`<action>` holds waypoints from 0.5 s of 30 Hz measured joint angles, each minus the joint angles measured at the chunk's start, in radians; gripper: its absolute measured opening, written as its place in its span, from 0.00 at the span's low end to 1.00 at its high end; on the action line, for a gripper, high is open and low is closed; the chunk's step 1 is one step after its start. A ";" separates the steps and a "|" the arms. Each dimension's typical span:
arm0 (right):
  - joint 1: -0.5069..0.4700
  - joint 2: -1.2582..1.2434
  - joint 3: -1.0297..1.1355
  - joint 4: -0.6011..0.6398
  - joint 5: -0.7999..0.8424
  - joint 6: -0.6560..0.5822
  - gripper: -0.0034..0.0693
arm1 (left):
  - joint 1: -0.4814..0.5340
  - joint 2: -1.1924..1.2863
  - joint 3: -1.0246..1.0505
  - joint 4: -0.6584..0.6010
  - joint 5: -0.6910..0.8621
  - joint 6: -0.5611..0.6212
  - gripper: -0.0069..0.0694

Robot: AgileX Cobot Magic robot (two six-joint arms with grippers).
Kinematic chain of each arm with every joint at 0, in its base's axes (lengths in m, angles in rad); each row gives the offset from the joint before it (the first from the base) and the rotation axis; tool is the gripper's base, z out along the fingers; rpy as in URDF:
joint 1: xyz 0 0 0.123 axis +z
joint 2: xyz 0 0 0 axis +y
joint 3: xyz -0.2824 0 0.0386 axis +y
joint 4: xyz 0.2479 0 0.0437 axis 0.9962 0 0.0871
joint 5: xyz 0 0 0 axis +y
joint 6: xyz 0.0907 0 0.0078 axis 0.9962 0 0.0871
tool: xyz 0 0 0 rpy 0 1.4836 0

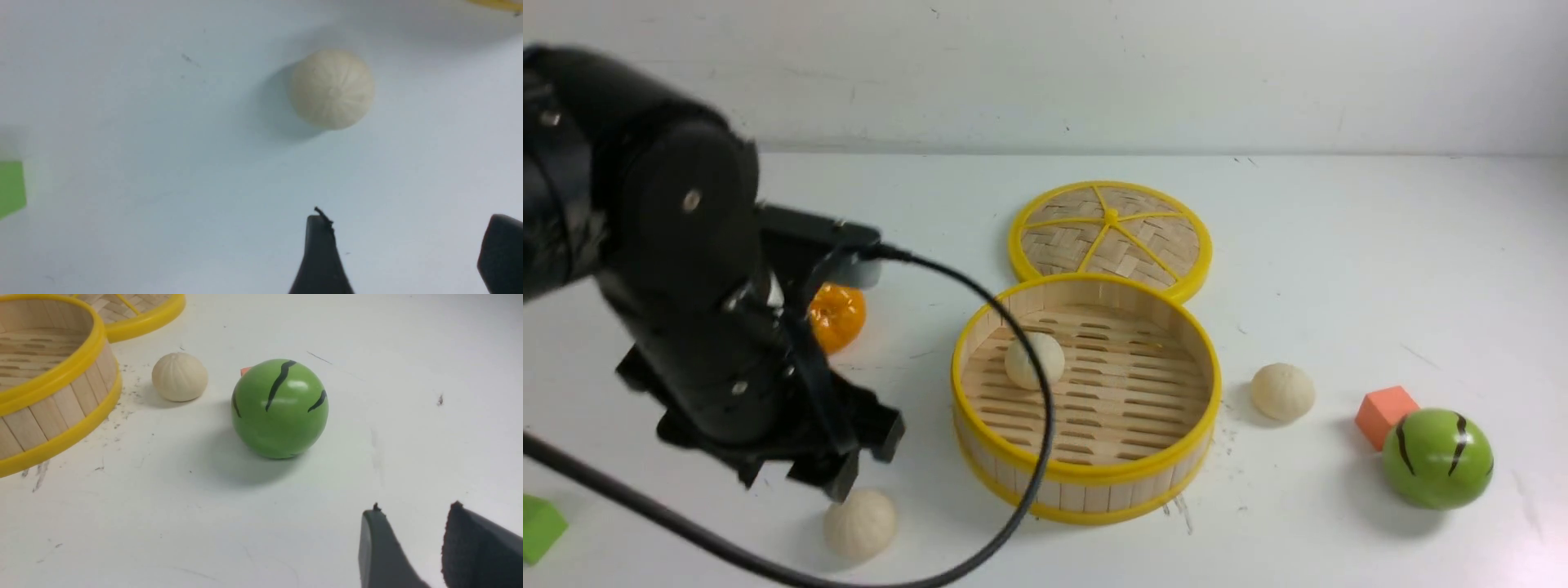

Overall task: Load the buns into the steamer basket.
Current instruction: Use the left arm to grab a steamed stuffed bun

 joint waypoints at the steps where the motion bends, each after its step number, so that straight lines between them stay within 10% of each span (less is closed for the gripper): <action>1: 0.000 0.000 0.000 0.000 0.000 0.000 0.38 | 0.009 0.000 0.008 -0.002 -0.008 0.000 0.72; 15: 0.000 0.000 0.000 0.000 0.000 0.000 0.38 | 0.094 0.227 0.120 -0.097 -0.387 0.024 0.72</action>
